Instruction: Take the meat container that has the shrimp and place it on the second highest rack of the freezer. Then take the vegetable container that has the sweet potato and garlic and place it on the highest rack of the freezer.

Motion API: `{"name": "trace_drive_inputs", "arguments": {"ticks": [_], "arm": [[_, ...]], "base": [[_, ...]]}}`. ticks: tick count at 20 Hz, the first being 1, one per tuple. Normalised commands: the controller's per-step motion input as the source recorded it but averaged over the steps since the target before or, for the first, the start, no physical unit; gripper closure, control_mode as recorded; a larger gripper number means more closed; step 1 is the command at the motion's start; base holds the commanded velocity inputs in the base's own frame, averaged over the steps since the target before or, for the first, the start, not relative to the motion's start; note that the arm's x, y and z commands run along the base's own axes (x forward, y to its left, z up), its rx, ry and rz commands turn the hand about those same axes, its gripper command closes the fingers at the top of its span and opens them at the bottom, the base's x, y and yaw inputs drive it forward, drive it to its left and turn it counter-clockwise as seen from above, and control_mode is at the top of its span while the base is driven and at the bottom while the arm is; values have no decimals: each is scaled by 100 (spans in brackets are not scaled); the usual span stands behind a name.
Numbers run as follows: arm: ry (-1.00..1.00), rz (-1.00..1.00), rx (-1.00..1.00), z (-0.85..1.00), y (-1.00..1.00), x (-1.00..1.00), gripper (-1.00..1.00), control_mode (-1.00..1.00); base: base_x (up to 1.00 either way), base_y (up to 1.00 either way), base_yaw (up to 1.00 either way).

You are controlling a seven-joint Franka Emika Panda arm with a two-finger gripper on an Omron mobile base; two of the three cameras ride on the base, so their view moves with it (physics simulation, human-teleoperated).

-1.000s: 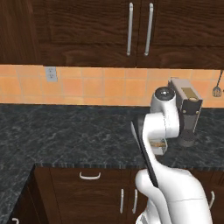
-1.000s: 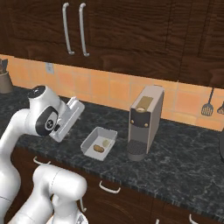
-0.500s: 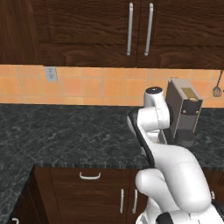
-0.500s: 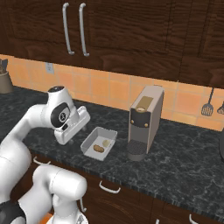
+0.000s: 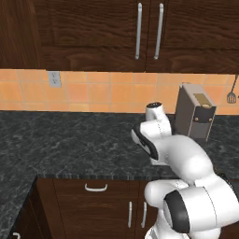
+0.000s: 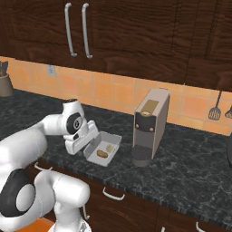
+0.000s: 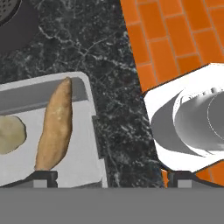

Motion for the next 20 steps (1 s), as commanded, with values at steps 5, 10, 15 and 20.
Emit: {"name": "trace_drive_inputs", "arguments": {"ticks": [5, 10, 15, 20], "arm": [[7, 0, 0, -49, -5, 21, -100, -100], [1, 0, 0, -50, -4, -3, -100, -100], [0, 1, 0, -63, 0, -12, -100, -100], [0, 1, 0, -64, -1, 0, -100, -100]], "base": [[0, 0, 0], [0, 0, 0], [0, 0, 0], [0, 0, 0]]}}
